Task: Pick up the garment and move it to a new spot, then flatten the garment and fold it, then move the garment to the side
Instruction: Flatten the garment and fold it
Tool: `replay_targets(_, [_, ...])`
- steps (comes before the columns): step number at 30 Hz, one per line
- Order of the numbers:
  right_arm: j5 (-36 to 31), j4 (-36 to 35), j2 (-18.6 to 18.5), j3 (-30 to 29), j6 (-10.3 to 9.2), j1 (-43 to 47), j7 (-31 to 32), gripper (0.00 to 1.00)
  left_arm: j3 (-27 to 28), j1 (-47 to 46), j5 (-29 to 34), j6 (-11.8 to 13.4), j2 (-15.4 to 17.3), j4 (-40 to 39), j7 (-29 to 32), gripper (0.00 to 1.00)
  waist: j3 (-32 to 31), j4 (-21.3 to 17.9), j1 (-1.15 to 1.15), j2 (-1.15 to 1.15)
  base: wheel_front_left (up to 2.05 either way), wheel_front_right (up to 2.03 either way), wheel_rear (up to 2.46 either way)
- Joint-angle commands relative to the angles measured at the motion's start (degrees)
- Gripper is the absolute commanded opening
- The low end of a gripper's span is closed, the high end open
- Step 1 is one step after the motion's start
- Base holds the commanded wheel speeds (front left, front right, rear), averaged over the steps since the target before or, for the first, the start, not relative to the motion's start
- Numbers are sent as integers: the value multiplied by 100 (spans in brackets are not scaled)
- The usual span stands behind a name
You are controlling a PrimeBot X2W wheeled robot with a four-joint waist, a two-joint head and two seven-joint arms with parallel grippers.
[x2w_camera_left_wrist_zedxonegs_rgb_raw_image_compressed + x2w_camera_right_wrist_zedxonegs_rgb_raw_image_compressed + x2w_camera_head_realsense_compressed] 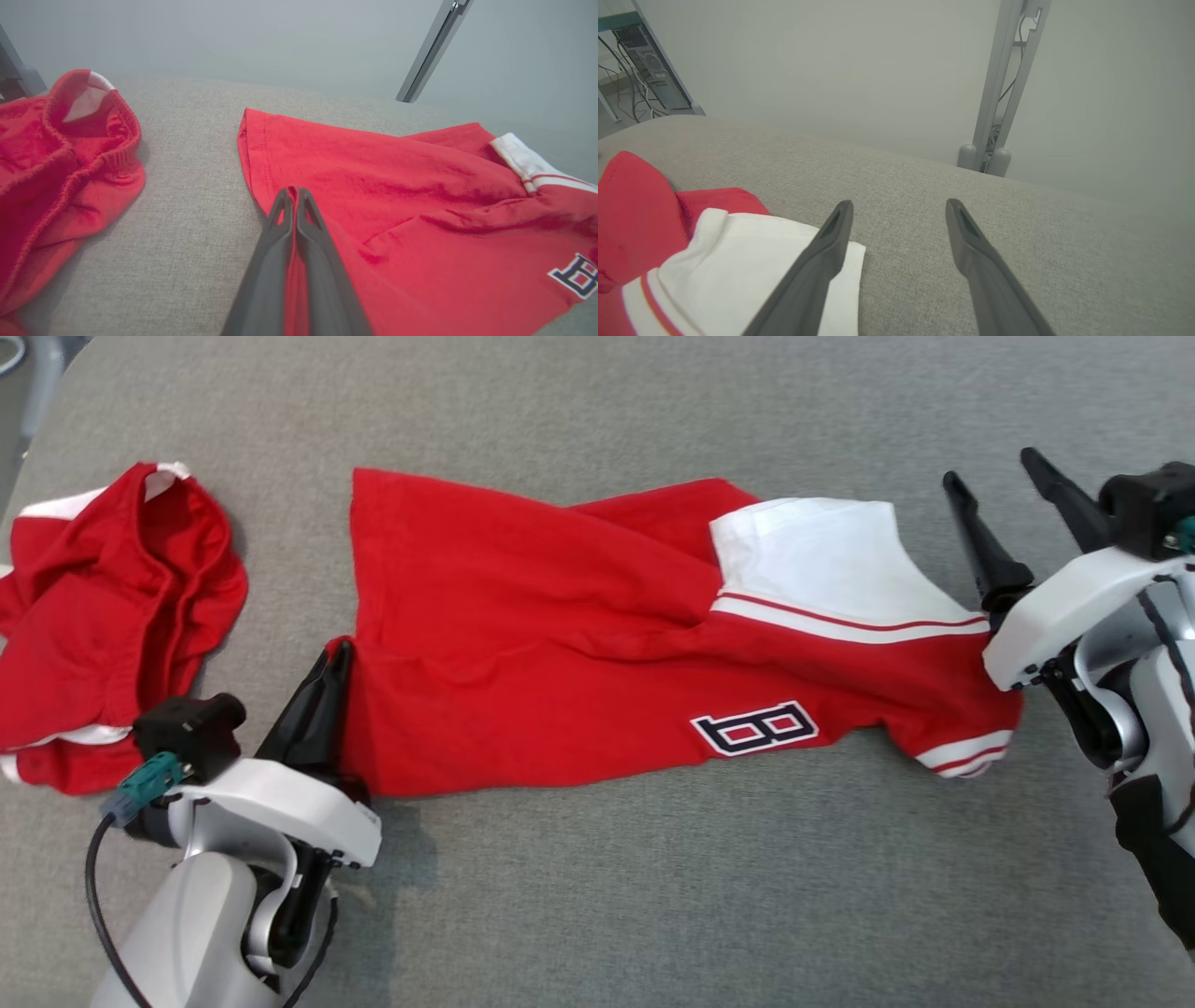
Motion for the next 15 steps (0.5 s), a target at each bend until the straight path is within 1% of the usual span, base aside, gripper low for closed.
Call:
replay_targets(1, [142,190,-85,221,-2,-166,46,100,-33,-154,35,-40,-39,25,-39,0,207,227,0,0,0,0,0])
replay_targets(5, [539,710,-230,944,-2,-461,110,100,-141,-318,73,-96,-165,127,-112,0,325,388,0,0,0,0,0])
replay_targets(10, [1038,1165,-401,1642,-2,-682,212,100,-205,-420,84,-152,-240,256,-220,0,374,467,0,0,0,0,0])
replay_targets(11, [1141,1242,-425,1737,-2,-721,199,95,-214,-440,89,-153,-244,278,-248,0,375,473,0,0,0,0,0])
replay_targets(12, [1224,1299,-440,1829,-2,-729,190,47,-219,-452,92,-143,-245,301,-269,0,370,477,0,0,0,0,0])
replay_targets(13, [1303,1355,-460,1905,-2,-748,160,29,-225,-459,100,-140,-243,321,-276,0,363,477,0,0,0,0,0])
replay_targets(14, [1388,1403,-482,1967,-2,-771,120,0,-230,-467,117,-136,-235,325,-306,0,356,475,0,0,0,0,0])
replay_targets(15, [1462,1437,-506,2020,-2,-785,60,0,-231,-466,129,-126,-226,324,-327,0,345,469,0,0,0,0,0])
